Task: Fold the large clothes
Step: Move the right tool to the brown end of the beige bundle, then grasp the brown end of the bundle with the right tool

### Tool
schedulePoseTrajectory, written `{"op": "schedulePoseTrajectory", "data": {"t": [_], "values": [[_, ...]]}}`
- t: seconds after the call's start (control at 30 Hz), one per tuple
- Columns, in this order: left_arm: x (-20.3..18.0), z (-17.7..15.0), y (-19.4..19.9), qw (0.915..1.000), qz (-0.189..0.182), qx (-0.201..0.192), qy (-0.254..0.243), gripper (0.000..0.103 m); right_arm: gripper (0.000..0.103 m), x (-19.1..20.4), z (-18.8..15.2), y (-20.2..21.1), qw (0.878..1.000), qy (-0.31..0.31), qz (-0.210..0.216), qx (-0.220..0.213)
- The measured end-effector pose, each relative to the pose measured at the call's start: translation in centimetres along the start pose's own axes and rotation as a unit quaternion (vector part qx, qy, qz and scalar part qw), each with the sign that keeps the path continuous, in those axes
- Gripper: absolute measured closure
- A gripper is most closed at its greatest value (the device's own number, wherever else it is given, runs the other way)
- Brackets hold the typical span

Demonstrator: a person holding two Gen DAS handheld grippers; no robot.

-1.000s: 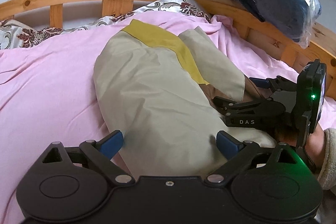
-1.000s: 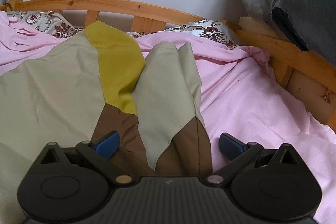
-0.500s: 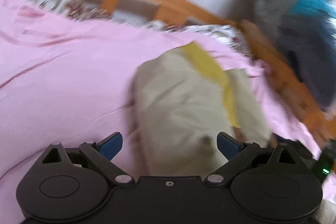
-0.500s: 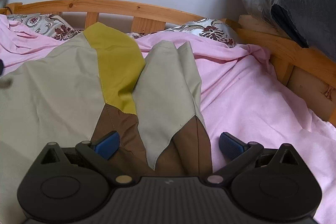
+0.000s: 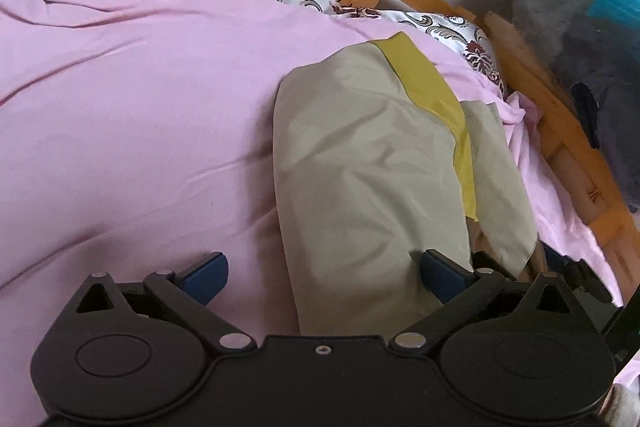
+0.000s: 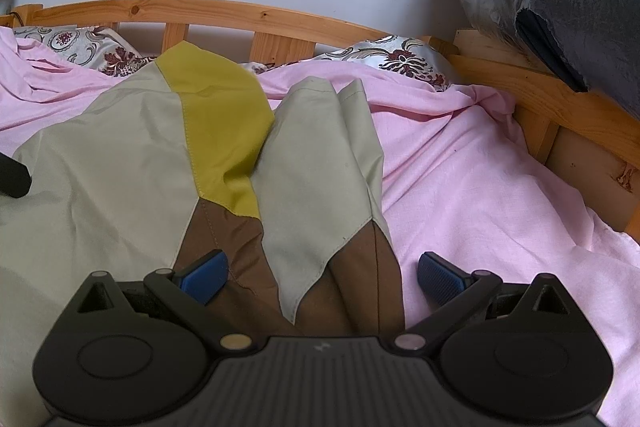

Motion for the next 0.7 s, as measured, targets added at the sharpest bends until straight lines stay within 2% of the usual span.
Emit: {"op": "schedulePoseTrajectory", "data": {"t": [0.17,0.3,0.47,0.6,0.7], "values": [[0.2,0.2,0.5,0.9994,-0.015,0.006,0.031,0.001,0.000,-0.2,0.3,0.4,1.000,-0.013,0.007,-0.003],[-0.2,-0.3,1.4,0.9973,-0.069,0.018,0.020,0.001,0.000,-1.6,1.4,1.1,0.997,-0.058,0.040,-0.010],[0.0,-1.0,1.4,0.9938,-0.103,0.039,0.012,0.001,0.000,-4.9,3.4,1.1,0.987,-0.145,0.060,-0.033],[0.8,-1.2,1.0,0.9908,-0.115,0.058,0.042,0.001,0.000,-6.6,2.8,-1.3,0.973,-0.208,0.101,0.007],[0.9,-1.3,0.6,0.9897,-0.116,0.064,0.054,0.001,0.000,-6.6,2.3,-2.4,0.969,-0.220,0.115,0.006]]}}
Point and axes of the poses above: each gripper's, at about its wrist camera, not at the fingertips, and y roughly against the way its jaws point, x to its left, z to its top, the point moved 2 cm from there along -y, roughly the way its jaws point, and after that the axes turned 14 degrees about -x, right-handed, at the moved point
